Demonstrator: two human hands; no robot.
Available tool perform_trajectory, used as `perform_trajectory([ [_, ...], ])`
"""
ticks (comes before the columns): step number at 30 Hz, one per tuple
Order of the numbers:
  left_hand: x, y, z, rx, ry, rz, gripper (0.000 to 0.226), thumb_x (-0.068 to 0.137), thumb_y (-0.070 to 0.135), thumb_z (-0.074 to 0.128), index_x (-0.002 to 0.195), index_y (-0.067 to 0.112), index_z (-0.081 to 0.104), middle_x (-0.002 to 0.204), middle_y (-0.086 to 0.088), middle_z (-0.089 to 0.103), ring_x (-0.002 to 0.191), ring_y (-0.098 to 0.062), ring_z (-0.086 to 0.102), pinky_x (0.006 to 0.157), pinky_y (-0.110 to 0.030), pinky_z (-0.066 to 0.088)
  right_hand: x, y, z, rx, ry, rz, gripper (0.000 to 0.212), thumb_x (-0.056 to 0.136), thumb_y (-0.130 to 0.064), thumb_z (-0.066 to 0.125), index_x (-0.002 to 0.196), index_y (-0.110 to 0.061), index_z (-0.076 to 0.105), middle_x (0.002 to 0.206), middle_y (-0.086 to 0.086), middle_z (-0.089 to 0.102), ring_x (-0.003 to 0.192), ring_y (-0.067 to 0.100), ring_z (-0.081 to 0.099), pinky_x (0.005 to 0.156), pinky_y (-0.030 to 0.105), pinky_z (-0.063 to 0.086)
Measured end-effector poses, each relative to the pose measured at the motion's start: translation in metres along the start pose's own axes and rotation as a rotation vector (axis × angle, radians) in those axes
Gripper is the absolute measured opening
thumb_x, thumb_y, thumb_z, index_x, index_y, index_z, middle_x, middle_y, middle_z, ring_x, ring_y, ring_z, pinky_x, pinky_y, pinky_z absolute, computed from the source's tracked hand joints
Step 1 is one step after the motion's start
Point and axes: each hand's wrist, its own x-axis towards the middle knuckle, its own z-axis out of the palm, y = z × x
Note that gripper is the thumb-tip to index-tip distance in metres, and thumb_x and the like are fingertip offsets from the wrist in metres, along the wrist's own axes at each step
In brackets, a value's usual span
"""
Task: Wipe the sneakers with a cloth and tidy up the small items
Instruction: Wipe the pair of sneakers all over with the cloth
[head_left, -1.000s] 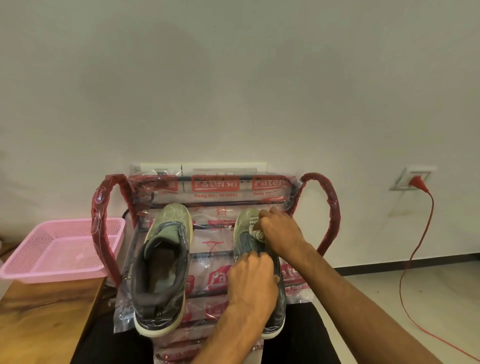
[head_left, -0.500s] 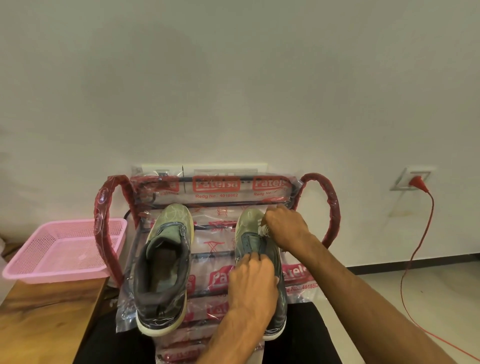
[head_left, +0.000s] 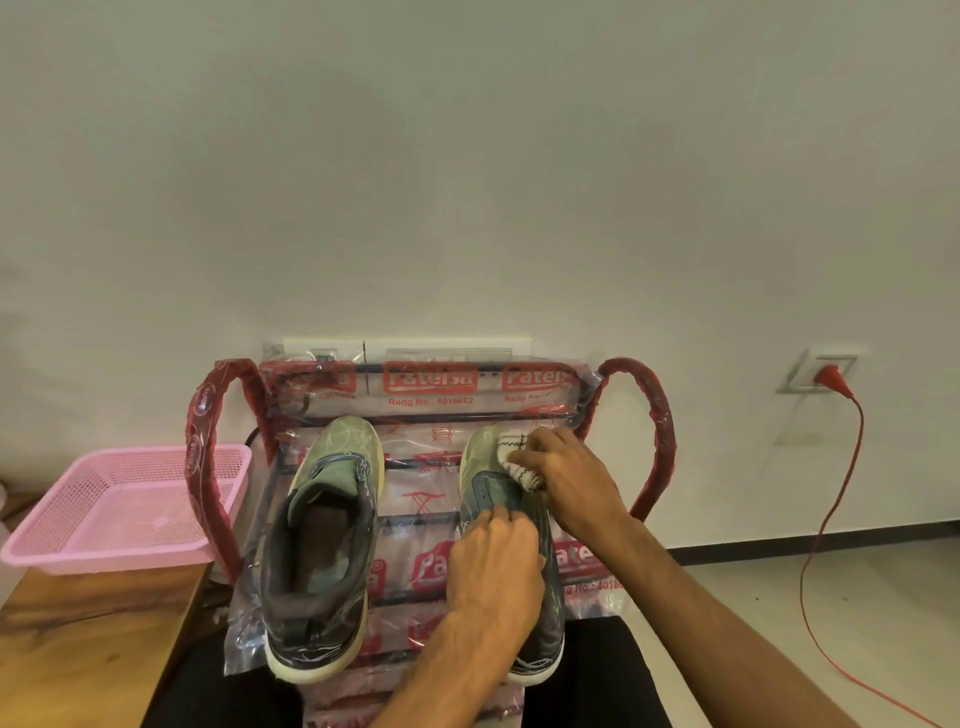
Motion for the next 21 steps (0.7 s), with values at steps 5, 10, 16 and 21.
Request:
perform_trajectory([
  [5,0.000,-0.001,-0.001,0.001,-0.001,-0.001,0.037,0.097,0.031,0.056,0.127,0.009,0.052,0.137,-0.008,0.052,0.126,-0.025,0.050,0.100,-0.036,0.043,0.003,0.009,-0.003,-0.118,-0.078,-0.169,0.041,0.085,-0.016,0.072,0.124,-0.023,0.064,0.120,0.003,0.055,0.114,0.023,0.049,0.093,0.040,0.048],
  [10,0.000,0.001,-0.001,0.006,0.014,-0.005,0.042,0.097,0.032,0.056,0.131,0.008,0.051,0.141,-0.010,0.050,0.129,-0.025,0.048,0.102,-0.035,0.043,0.007,0.008,-0.006,-0.142,-0.009,-0.049,0.041,0.081,-0.013,0.076,0.120,-0.020,0.066,0.116,0.003,0.056,0.110,0.024,0.050,0.092,0.040,0.048],
  [16,0.000,-0.002,-0.001,-0.006,0.009,0.002,0.041,0.097,0.030,0.057,0.131,0.009,0.050,0.143,-0.009,0.048,0.131,-0.024,0.046,0.103,-0.036,0.041,-0.009,0.004,0.005,0.177,-0.077,0.114,0.037,0.086,-0.019,0.070,0.122,-0.021,0.066,0.120,-0.001,0.055,0.113,0.019,0.048,0.088,0.035,0.048],
  [21,0.002,0.001,-0.005,0.051,-0.021,-0.007,0.041,0.094,0.022,0.061,0.131,0.006,0.050,0.141,-0.011,0.049,0.129,-0.026,0.046,0.103,-0.036,0.041,-0.017,0.011,0.002,0.368,-0.037,0.276,0.028,0.083,-0.011,0.069,0.109,-0.020,0.072,0.109,-0.001,0.061,0.095,0.019,0.056,0.075,0.036,0.052],
])
